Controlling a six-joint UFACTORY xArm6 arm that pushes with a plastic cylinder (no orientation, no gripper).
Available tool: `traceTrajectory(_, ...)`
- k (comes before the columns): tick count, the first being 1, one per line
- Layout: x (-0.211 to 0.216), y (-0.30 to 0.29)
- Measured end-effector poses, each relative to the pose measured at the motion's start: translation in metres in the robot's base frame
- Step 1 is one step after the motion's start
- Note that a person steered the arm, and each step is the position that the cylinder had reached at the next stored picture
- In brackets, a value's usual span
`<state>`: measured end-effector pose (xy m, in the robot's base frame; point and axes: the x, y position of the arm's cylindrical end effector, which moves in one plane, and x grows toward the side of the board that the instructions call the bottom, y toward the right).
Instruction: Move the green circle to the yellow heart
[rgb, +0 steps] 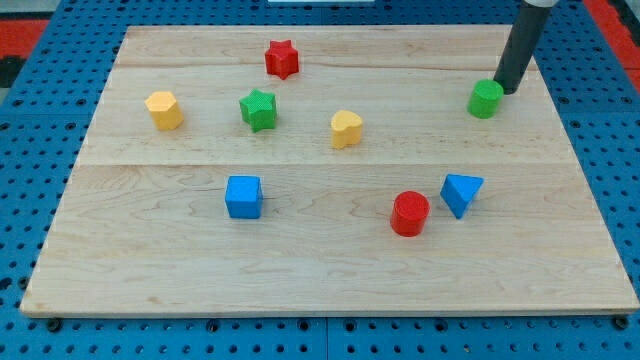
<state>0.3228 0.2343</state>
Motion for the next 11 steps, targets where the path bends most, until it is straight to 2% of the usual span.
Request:
traceTrajectory(2, 0.016, 0.017)
traceTrajectory(5, 0.019, 0.002)
traceTrajectory(7, 0.019, -0.07)
traceTrajectory(11, 0.019, -0.117)
